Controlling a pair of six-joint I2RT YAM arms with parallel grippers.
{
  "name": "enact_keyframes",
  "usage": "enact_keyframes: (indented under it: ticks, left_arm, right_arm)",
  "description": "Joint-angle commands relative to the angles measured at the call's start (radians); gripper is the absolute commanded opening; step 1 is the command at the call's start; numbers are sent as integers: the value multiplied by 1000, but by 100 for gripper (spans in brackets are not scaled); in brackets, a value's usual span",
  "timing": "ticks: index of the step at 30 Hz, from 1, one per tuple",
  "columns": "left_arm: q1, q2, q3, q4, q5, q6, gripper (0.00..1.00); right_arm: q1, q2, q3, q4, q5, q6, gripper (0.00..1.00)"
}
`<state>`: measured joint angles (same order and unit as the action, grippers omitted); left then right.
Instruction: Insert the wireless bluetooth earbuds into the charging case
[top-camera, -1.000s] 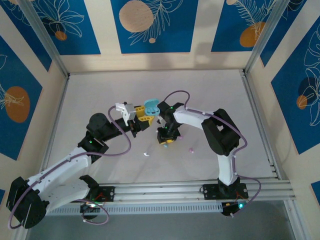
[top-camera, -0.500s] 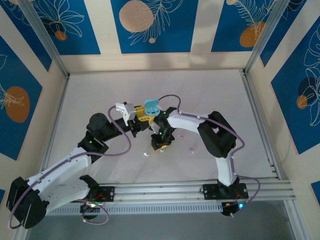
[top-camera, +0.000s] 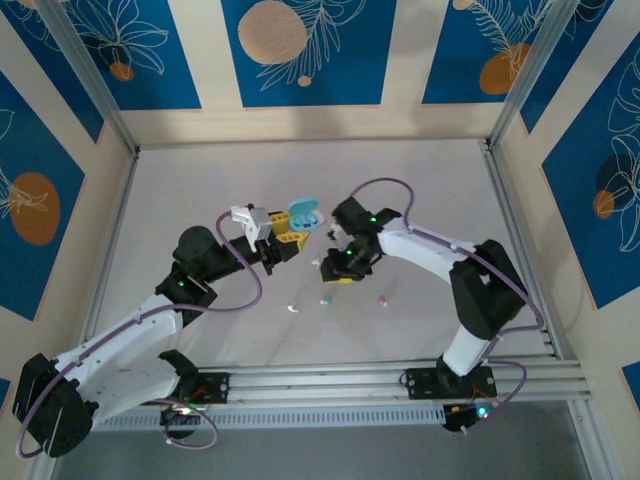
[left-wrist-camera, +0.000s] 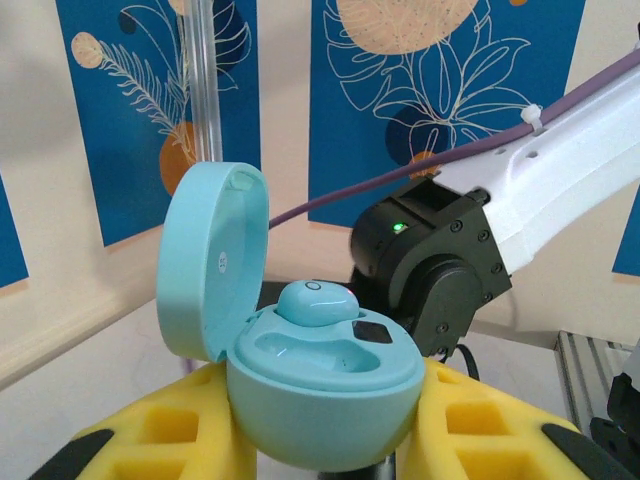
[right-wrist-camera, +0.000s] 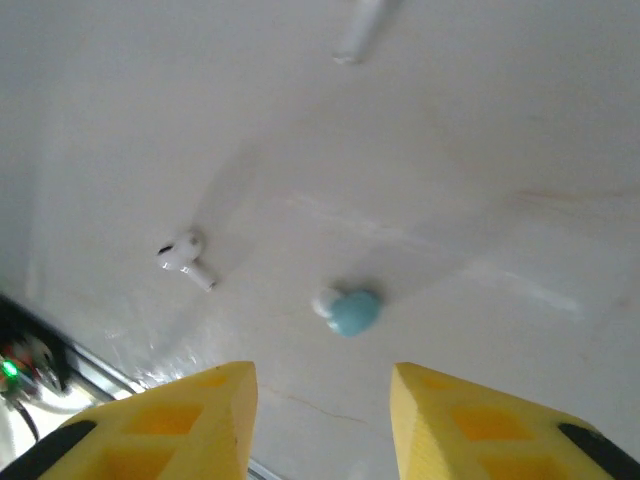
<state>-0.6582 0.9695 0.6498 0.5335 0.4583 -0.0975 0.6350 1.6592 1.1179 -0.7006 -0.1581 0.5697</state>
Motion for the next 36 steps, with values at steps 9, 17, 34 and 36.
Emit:
enact_keyframes:
  ticks: [9,17,34,36]
  left_arm:
    - [4,-3,33,27,0,7,27]
    - [4,-8,33,17,-1,10,27]
    - [5,-5,32,14,-6,12,27]
    - [3,-3,33,19,-4,12,27]
  right_arm:
    - [59,40,-100,176,-143,288,47]
    - [84,103,-92,150,-79,304,47]
    - [115,167,-14,144,-13,265,36]
    - [118,179,2,130,-5,257,36]
